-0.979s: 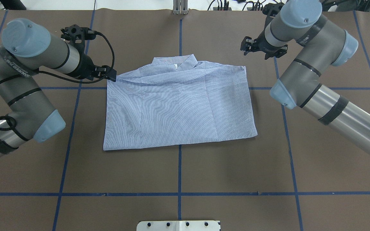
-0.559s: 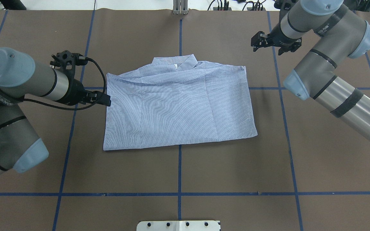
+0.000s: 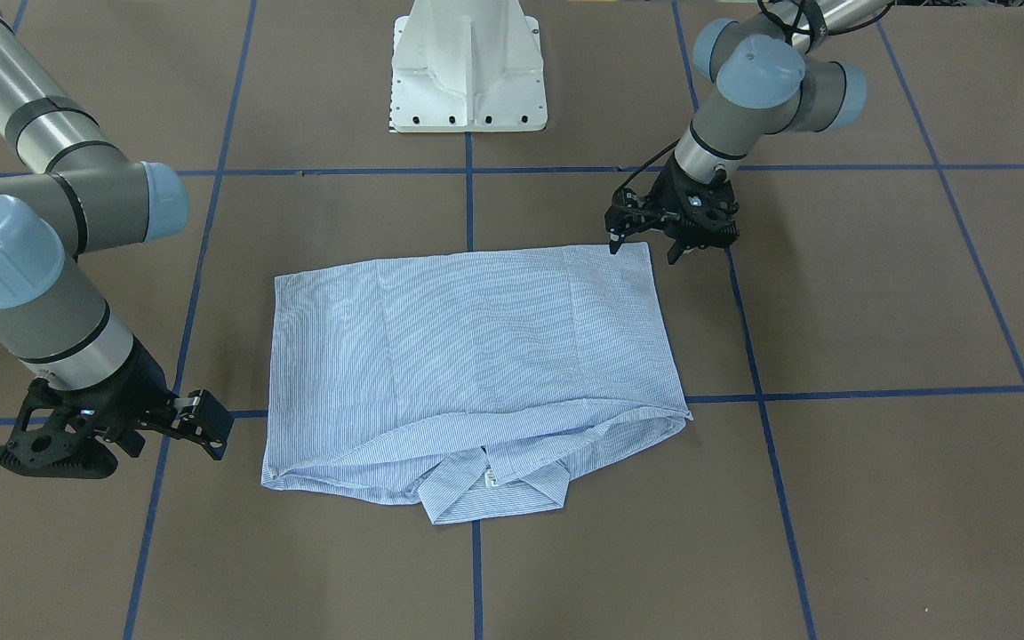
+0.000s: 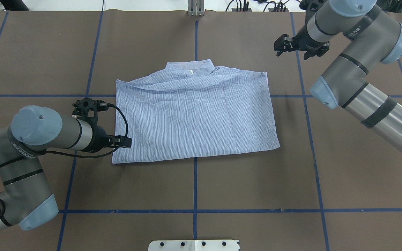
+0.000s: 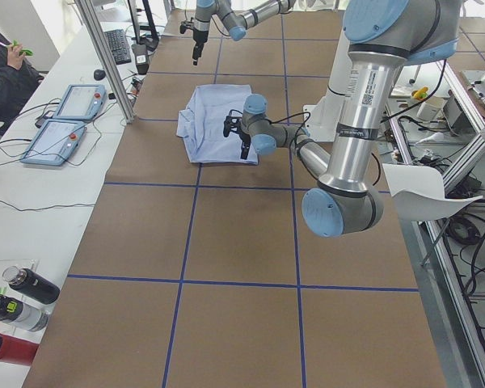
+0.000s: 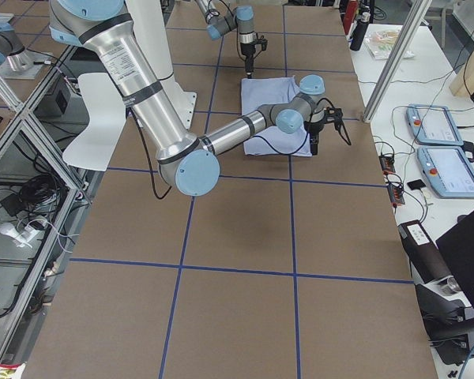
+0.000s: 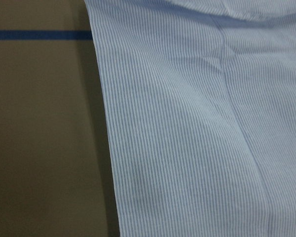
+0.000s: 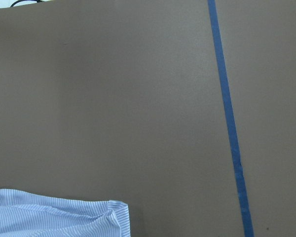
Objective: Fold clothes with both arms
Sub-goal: 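Lower the left gripper to the folded shirt's side edge and grasp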
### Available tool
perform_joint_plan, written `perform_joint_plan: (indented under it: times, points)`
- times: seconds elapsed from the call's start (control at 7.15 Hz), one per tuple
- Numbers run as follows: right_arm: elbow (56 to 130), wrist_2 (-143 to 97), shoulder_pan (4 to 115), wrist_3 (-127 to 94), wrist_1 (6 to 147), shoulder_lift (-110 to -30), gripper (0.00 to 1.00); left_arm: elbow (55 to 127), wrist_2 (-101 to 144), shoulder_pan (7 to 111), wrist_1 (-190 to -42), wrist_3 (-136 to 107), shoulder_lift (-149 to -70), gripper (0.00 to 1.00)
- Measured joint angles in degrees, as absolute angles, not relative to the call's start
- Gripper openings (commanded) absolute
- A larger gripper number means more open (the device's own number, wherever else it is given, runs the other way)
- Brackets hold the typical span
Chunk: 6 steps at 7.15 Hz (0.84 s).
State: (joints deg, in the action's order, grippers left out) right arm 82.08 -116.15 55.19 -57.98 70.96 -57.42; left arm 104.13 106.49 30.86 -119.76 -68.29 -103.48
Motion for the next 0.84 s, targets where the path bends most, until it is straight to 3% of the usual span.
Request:
perform_joint_plan:
  times: [0.42, 0.84]
  points:
    - [82.1, -116.1, 55.2, -58.0, 70.9, -57.5, 1.0, 102.2, 105.0, 30.1, -120.0, -68.7, -103.5, 0.59]
    - [82.1, -116.1, 55.1, -58.0, 70.8, -57.6, 1.0, 102.1, 105.2, 28.5, -120.0, -70.3, -103.6, 0.56]
